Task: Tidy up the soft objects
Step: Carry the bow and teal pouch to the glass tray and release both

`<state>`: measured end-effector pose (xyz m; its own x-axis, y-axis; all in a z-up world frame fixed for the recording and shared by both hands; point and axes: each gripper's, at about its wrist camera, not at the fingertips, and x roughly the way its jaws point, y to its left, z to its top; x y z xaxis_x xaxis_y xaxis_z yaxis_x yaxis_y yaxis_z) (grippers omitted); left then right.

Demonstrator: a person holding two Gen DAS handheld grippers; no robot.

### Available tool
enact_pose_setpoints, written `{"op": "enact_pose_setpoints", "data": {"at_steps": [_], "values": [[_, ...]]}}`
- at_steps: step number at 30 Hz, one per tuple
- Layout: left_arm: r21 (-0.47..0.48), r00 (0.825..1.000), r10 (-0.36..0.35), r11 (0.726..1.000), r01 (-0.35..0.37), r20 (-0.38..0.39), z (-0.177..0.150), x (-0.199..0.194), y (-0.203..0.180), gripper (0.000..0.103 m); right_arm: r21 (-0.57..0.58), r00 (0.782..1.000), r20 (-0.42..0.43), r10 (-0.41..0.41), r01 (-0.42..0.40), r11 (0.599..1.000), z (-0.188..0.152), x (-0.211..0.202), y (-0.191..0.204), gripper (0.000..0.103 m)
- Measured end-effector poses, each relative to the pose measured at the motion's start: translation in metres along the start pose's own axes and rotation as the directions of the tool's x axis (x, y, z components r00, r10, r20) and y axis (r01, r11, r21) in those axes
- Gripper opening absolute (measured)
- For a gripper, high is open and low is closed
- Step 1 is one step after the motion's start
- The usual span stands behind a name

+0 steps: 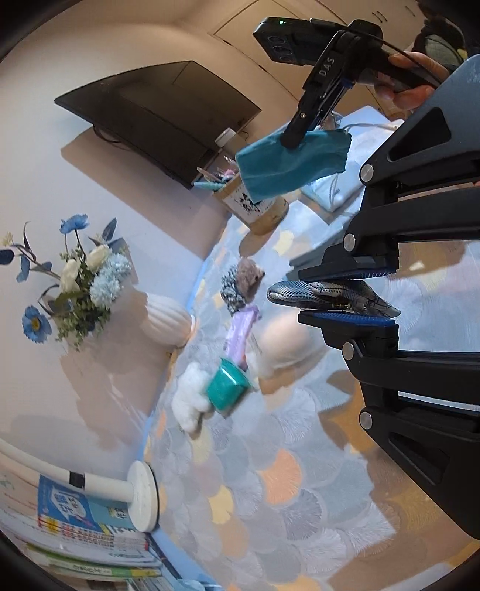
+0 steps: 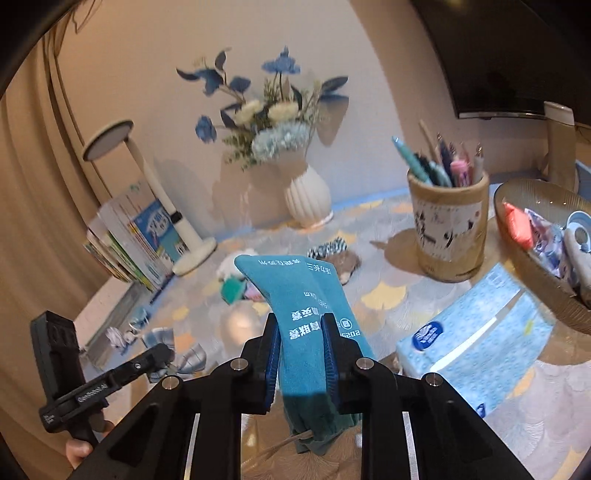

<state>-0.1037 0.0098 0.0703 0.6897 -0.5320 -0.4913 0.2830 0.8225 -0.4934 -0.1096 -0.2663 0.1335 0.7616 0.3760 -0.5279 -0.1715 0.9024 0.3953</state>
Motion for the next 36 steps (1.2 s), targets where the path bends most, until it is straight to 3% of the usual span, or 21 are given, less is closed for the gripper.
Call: {"op": "enact_pose_setpoints", "data": {"at_steps": [5, 11, 19, 26, 33, 34, 35, 36], "values": [[0.056, 1.000, -0.023, 0.998, 0.023, 0.004, 0.011, 0.002, -0.026, 0.012, 0.010, 0.997, 0.075, 0.018, -0.019, 1.000, 0.010, -0.031, -0.007, 0.021], [0.183, 0.998, -0.058, 0.981, 0.059, -0.009, 0.034, 0.015, -0.079, 0.012, 0.014, 0.982, 0.182, -0.057, 0.056, 0.998, 0.029, -0.071, -0.026, 0.021], [0.368, 0.987, -0.160, 0.916, 0.158, -0.025, 0.072, 0.051, -0.184, 0.012, 0.081, 0.954, 0.263, -0.141, 0.124, 0.989, 0.068, -0.110, -0.087, 0.021], [0.449, 0.964, -0.231, 0.853, 0.266, -0.133, 0.078, 0.123, -0.276, 0.012, 0.150, 0.922, 0.298, -0.246, 0.210, 0.966, 0.099, -0.129, -0.153, 0.021], [0.486, 0.940, -0.239, 0.809, 0.332, -0.244, 0.060, 0.208, -0.338, 0.013, 0.221, 0.907, 0.208, -0.365, 0.320, 0.921, 0.116, -0.106, -0.221, 0.021], [0.494, 0.943, -0.222, 0.808, 0.321, -0.249, 0.056, 0.215, -0.341, 0.016, 0.211, 0.907, 0.192, -0.374, 0.334, 0.919, 0.117, -0.101, -0.227, 0.023], [0.500, 0.947, -0.196, 0.812, 0.302, -0.254, 0.054, 0.223, -0.342, 0.033, 0.205, 0.908, 0.170, -0.383, 0.348, 0.915, 0.117, -0.096, -0.233, 0.030], [0.502, 0.951, -0.161, 0.819, 0.277, -0.262, 0.050, 0.231, -0.341, 0.041, 0.208, 0.909, 0.146, -0.391, 0.358, 0.910, 0.116, -0.093, -0.238, 0.038]]}}
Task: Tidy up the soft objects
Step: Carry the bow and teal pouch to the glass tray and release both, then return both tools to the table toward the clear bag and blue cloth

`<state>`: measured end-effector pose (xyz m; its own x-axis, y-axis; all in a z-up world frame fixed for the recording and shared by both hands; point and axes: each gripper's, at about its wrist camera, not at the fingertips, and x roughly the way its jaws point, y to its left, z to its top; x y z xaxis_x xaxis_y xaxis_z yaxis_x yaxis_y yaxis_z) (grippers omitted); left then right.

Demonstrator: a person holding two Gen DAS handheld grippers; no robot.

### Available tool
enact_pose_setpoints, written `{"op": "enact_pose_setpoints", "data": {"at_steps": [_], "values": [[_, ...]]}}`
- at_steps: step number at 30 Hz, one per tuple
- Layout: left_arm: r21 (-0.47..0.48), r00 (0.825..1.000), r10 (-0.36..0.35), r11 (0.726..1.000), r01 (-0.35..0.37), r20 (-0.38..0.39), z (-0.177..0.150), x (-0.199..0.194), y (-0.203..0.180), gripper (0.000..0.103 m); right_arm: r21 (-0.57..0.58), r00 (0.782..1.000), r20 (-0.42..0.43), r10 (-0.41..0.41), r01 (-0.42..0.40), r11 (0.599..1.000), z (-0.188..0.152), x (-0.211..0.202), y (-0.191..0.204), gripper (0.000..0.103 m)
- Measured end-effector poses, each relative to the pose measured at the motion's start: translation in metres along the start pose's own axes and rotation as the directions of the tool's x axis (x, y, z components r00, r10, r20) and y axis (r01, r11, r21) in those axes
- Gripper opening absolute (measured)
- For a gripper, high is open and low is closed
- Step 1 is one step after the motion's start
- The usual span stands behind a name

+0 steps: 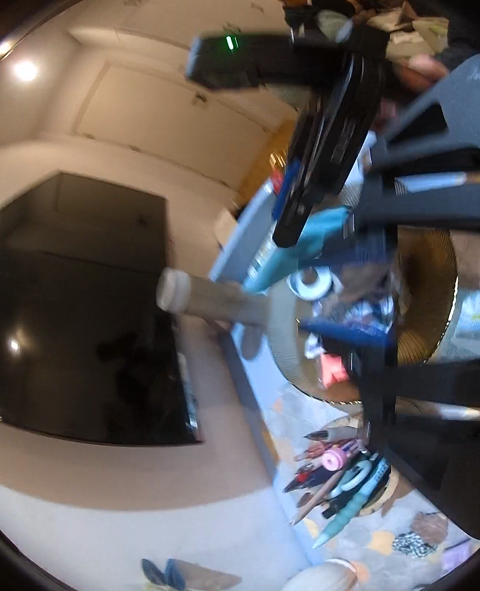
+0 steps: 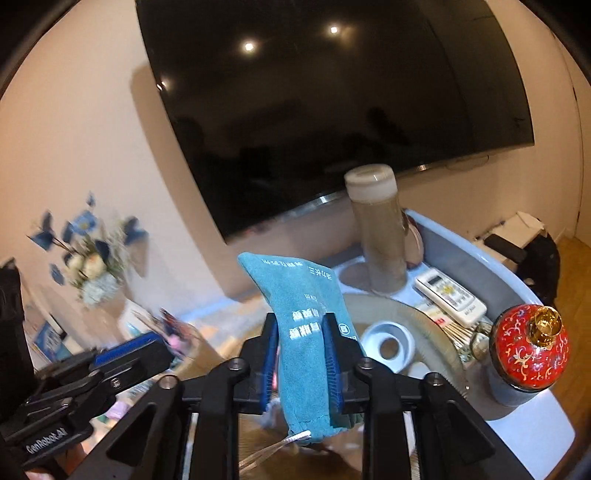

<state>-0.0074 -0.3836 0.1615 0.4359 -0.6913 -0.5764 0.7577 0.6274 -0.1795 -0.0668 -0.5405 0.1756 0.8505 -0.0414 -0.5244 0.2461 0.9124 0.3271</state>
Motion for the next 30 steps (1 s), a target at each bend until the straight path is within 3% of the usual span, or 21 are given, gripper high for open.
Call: {"op": "enact_pose_setpoints", "data": {"at_steps": [1, 2, 3, 10, 13, 14, 17, 20, 24, 28, 30], "values": [[-0.009, 1.000, 0.004, 1.000, -0.004, -0.013, -0.003, 0.004, 0.002, 0.042, 0.008, 1.000, -0.029, -0.001, 0.001, 1.000, -0.001, 0.005, -0.005, 0.057], [-0.023, 1.000, -0.007, 1.000, 0.006, -0.023, -0.007, 0.006, 0.006, 0.042, 0.023, 0.999, -0.044, 0.011, -0.010, 1.000, -0.003, 0.007, -0.010, 0.069], [-0.041, 0.999, -0.024, 0.999, 0.023, -0.033, -0.012, 0.005, 0.010, 0.042, 0.041, 0.999, -0.041, 0.024, -0.022, 0.999, -0.006, 0.006, -0.014, 0.070], [-0.076, 0.998, -0.049, 0.996, 0.047, -0.025, -0.043, -0.043, 0.025, 0.043, 0.151, 0.996, -0.042, 0.085, -0.077, 0.986, -0.025, -0.015, -0.037, 0.071], [-0.054, 1.000, -0.006, 0.999, 0.006, -0.009, -0.058, -0.076, 0.029, 0.061, 0.164, 0.990, -0.038, 0.137, -0.129, 0.978, -0.034, -0.030, -0.024, 0.072], [-0.045, 1.000, 0.024, 0.999, -0.024, 0.002, -0.064, -0.089, 0.033, 0.070, 0.153, 0.989, -0.039, 0.140, -0.133, 0.979, -0.036, -0.033, -0.016, 0.073], [-0.048, 0.995, 0.097, 0.994, -0.096, 0.021, -0.073, -0.128, 0.048, 0.072, 0.092, 0.986, -0.042, 0.160, -0.156, 0.983, -0.045, -0.046, 0.015, 0.074], [-0.109, 0.990, 0.138, 0.985, -0.133, 0.041, -0.081, -0.167, 0.069, 0.088, 0.048, 0.978, -0.057, 0.203, -0.200, 0.979, -0.054, -0.053, 0.051, 0.074], [-0.166, 0.973, 0.205, 0.969, -0.185, 0.107, -0.101, -0.220, 0.091, 0.091, 0.005, 0.952, -0.090, 0.294, -0.295, 0.956, -0.072, -0.060, 0.105, 0.086], [-0.239, 0.956, 0.261, 0.945, -0.224, 0.135, -0.127, -0.250, 0.118, 0.094, -0.049, 0.918, -0.164, 0.361, -0.374, 0.926, -0.099, -0.057, 0.157, 0.087], [-0.278, 0.942, 0.311, 0.923, -0.267, 0.128, -0.143, -0.253, 0.136, 0.101, -0.079, 0.907, -0.206, 0.368, -0.390, 0.917, -0.114, -0.052, 0.180, 0.087]]}}
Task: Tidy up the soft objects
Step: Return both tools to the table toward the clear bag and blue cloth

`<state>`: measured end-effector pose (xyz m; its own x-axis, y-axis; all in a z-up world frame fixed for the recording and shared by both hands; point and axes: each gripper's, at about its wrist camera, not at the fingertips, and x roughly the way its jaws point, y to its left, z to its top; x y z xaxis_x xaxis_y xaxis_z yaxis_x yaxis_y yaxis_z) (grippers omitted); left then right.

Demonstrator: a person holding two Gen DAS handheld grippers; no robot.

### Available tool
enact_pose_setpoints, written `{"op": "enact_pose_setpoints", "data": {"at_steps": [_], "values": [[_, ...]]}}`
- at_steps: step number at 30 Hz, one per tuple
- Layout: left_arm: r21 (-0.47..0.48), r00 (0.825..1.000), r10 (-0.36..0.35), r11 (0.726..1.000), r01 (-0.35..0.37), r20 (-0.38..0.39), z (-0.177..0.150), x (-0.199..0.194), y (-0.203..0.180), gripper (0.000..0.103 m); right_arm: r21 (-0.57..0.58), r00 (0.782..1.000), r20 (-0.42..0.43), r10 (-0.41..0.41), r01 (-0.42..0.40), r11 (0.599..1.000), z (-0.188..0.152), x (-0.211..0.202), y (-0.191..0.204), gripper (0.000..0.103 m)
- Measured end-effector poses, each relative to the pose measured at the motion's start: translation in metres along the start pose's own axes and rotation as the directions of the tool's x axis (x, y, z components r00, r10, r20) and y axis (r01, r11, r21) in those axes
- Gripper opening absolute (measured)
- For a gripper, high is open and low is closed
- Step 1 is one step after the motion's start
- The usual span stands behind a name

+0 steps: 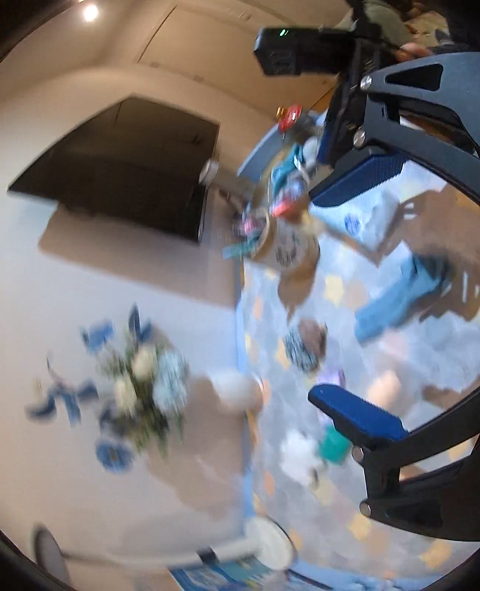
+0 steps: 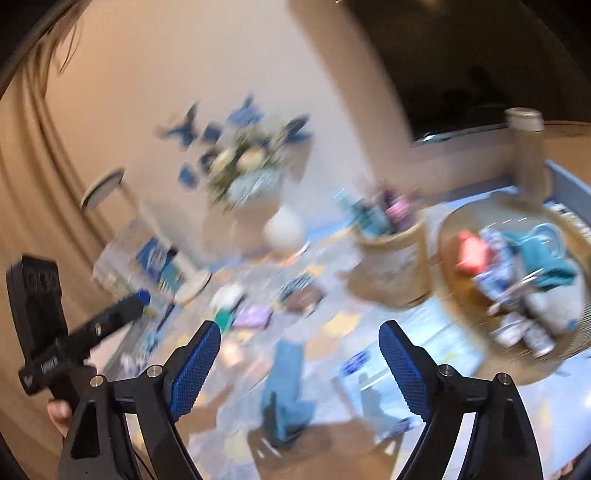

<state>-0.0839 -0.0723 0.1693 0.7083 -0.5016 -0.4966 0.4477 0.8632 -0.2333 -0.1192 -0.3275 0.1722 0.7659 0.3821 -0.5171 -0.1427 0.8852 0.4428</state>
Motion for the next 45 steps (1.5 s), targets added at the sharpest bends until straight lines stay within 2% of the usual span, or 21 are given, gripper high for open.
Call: {"op": "enact_pose_setpoints", "data": {"at_steps": [2, 3, 5, 8, 10, 13, 14, 16, 17, 18, 20, 22, 25, 28, 36, 45], "values": [[-0.050, 0.998, 0.065, 0.997, -0.067, -0.025, -0.012, 0.007, 0.024, 0.101, -0.034, 0.999, -0.046, 0.003, -0.005, 0.999, -0.010, 0.020, 0.019, 0.087], [-0.096, 0.993, 0.092, 0.990, -0.099, -0.072, -0.023, 0.015, 0.044, 0.101, -0.043, 0.998, -0.063, 0.009, -0.012, 0.999, -0.015, 0.028, 0.025, 0.087], [-0.162, 0.987, 0.098, 0.980, -0.118, -0.126, -0.039, 0.025, 0.071, 0.101, -0.060, 0.995, -0.093, 0.022, -0.028, 0.998, -0.026, 0.046, 0.036, 0.087], [-0.276, 0.974, 0.146, 0.942, -0.190, -0.172, -0.069, 0.039, 0.114, 0.101, -0.097, 0.989, -0.147, -0.010, -0.004, 0.995, -0.041, 0.077, 0.046, 0.087], [-0.330, 0.972, 0.165, 0.919, -0.213, -0.169, -0.080, 0.043, 0.132, 0.101, -0.137, 0.987, -0.154, -0.035, 0.014, 0.991, -0.049, 0.094, 0.050, 0.087], [-0.427, 0.972, 0.179, 0.875, -0.229, -0.154, -0.098, 0.046, 0.157, 0.101, -0.258, 0.997, -0.037, -0.066, 0.055, 0.965, -0.063, 0.105, 0.055, 0.087], [-0.442, 0.971, 0.187, 0.865, -0.236, -0.152, -0.103, 0.047, 0.163, 0.101, -0.279, 0.995, -0.026, -0.095, 0.084, 0.957, -0.067, 0.110, 0.054, 0.087], [-0.475, 0.968, 0.204, 0.844, -0.249, -0.145, -0.111, 0.046, 0.171, 0.101, -0.262, 0.995, -0.058, -0.083, 0.065, 0.963, -0.072, 0.120, 0.045, 0.087], [-0.496, 0.974, 0.190, 0.838, -0.227, -0.125, -0.110, 0.042, 0.173, 0.101, -0.239, 0.995, -0.074, -0.060, 0.041, 0.970, -0.074, 0.123, 0.039, 0.087], [-0.502, 0.978, 0.196, 0.839, -0.208, -0.077, -0.111, 0.035, 0.172, 0.101, -0.225, 0.995, -0.084, -0.058, 0.038, 0.974, -0.075, 0.126, 0.035, 0.087], [-0.508, 0.975, 0.216, 0.835, -0.210, -0.047, -0.114, 0.027, 0.169, 0.101, -0.201, 0.995, -0.086, -0.059, 0.041, 0.979, -0.073, 0.127, 0.028, 0.087], [-0.520, 0.979, 0.199, 0.833, -0.190, -0.039, -0.118, 0.026, 0.169, 0.101, -0.186, 0.995, -0.083, -0.050, 0.034, 0.982, -0.073, 0.127, 0.025, 0.087], [-0.532, 0.984, 0.164, 0.828, -0.179, -0.076, -0.117, 0.034, 0.173, 0.101, -0.205, 0.994, -0.095, -0.044, 0.023, 0.978, -0.075, 0.127, 0.026, 0.088], [-0.521, 0.985, 0.145, 0.836, -0.171, -0.090, -0.117, 0.039, 0.172, 0.101, -0.243, 0.993, -0.104, -0.050, 0.023, 0.970, -0.079, 0.129, 0.033, 0.092], [-0.429, 0.978, 0.159, 0.881, -0.201, -0.132, -0.114, 0.047, 0.155, 0.101, -0.275, 0.993, -0.107, -0.049, 0.017, 0.961, -0.082, 0.129, 0.038, 0.093], [-0.355, 0.958, 0.203, 0.897, -0.265, -0.201, -0.113, 0.057, 0.146, 0.101, -0.265, 0.991, -0.130, -0.041, 0.005, 0.964, -0.081, 0.132, 0.038, 0.093]]}}
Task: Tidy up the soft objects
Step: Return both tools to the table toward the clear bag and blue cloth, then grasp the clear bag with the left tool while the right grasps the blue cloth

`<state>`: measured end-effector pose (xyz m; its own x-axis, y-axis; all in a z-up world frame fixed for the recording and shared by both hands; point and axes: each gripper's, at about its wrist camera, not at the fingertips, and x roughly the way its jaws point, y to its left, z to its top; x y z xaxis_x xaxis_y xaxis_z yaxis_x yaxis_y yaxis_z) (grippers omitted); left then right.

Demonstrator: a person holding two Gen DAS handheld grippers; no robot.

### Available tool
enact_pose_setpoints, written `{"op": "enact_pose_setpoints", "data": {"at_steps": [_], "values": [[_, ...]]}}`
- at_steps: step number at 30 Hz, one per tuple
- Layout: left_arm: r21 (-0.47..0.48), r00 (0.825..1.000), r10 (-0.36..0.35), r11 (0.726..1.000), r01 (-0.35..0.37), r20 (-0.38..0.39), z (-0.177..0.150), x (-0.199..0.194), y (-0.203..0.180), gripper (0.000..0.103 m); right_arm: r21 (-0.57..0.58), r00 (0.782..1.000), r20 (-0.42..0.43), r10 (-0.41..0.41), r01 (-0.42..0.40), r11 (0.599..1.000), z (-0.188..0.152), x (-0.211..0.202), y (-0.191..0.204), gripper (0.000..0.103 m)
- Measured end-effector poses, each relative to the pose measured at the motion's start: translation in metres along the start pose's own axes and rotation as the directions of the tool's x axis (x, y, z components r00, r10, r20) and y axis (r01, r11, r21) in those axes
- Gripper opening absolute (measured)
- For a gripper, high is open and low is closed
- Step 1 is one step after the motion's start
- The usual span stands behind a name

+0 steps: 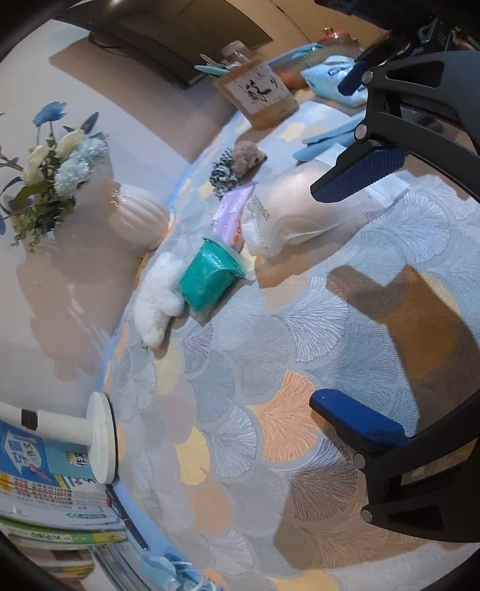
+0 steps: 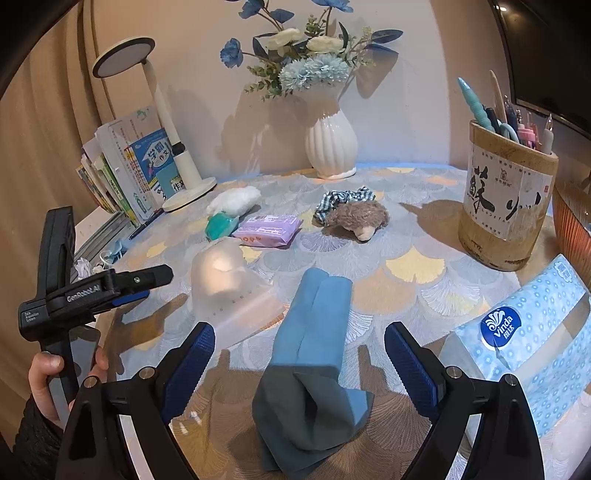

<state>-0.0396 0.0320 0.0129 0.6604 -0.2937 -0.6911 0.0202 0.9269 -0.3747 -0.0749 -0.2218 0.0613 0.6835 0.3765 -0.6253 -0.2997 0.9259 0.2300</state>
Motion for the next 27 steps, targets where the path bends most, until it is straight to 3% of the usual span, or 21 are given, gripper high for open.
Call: {"op": "enact_pose_setpoints", "data": {"at_steps": [7, 13, 20, 25, 27], "values": [[0.043, 0.993, 0.117, 0.992, -0.116, -0.030, -0.006, -0.001, -0.018, 0.101, 0.005, 0.997, -0.082, -0.013, 0.013, 1.000, -0.001, 0.013, -0.001, 0.095], [-0.016, 0.993, -0.024, 1.000, 0.023, -0.116, 0.000, -0.001, -0.045, 0.101, -0.003, 0.993, -0.121, -0.008, 0.008, 1.000, -0.004, 0.017, 0.000, 0.095], [-0.053, 0.988, 0.019, 0.998, -0.028, -0.152, 0.019, 0.041, -0.056, 0.101, -0.006, 0.982, -0.191, -0.011, 0.010, 1.000, -0.008, 0.029, 0.001, 0.095], [0.038, 0.995, 0.041, 0.999, -0.038, -0.088, 0.016, 0.050, -0.068, 0.100, -0.016, 0.974, -0.224, -0.018, 0.015, 1.000, -0.009, 0.035, 0.002, 0.096], [0.093, 0.995, 0.082, 0.993, -0.076, -0.060, 0.011, 0.052, -0.074, 0.092, -0.050, 0.971, -0.237, -0.045, 0.034, 0.998, -0.010, 0.038, 0.008, 0.097]]}}
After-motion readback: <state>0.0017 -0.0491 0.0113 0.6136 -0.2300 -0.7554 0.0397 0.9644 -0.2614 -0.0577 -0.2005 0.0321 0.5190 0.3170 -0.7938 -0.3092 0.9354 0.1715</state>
